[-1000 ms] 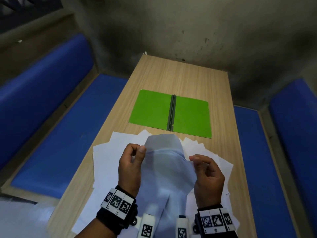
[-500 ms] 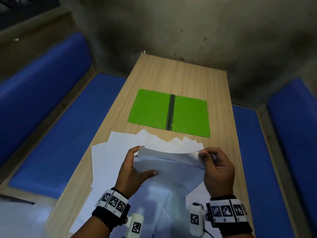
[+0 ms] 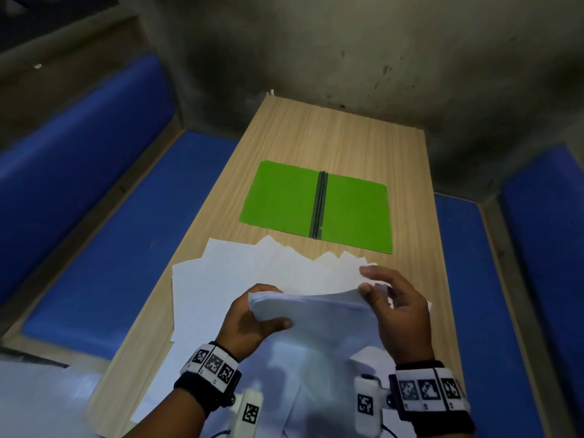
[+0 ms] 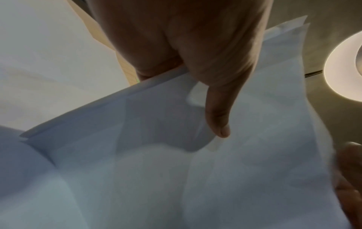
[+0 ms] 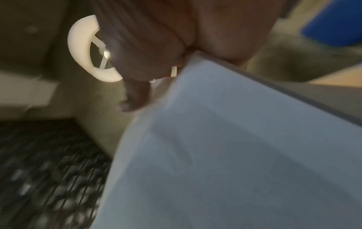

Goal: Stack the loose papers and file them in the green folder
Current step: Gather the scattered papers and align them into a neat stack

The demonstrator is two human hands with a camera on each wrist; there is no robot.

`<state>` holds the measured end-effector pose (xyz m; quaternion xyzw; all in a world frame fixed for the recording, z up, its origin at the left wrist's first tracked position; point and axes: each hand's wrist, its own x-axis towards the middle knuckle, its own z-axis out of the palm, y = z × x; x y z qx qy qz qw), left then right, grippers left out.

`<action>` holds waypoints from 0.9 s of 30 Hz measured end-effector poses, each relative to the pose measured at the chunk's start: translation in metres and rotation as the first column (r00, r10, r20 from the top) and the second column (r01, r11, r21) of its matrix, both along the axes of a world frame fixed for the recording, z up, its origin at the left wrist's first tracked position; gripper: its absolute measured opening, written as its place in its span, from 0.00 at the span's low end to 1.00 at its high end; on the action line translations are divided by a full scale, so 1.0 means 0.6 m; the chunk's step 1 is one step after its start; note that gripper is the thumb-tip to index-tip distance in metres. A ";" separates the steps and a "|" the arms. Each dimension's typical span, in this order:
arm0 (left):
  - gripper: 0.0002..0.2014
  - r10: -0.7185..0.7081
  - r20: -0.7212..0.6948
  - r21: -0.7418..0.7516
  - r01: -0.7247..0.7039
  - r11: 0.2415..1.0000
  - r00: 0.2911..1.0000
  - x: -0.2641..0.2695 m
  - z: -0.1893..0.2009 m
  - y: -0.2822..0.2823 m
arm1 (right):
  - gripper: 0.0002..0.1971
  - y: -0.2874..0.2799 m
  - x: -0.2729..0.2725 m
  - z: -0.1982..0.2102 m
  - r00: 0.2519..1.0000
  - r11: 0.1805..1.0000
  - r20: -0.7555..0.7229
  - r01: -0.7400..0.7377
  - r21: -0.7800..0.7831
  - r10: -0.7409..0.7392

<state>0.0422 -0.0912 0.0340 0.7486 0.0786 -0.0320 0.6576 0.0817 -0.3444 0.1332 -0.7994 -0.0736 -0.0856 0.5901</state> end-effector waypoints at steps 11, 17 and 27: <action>0.21 0.024 -0.155 -0.052 -0.033 0.998 0.988 0.003 -0.031 -0.012 | 0.26 -0.019 -0.042 -0.191 0.947 0.970 -0.307 -0.020 0.242 0.096; 0.18 0.046 -0.176 -0.054 -0.056 0.997 0.983 0.007 -0.034 -0.001 | 0.24 -0.039 -0.059 -0.172 0.883 0.883 -0.340 0.411 0.227 -0.324; 0.19 -0.007 -0.165 -0.015 0.005 1.000 0.986 0.005 -0.034 -0.003 | 0.11 -0.076 -0.056 -0.188 0.885 0.969 -0.397 0.196 -0.154 -0.242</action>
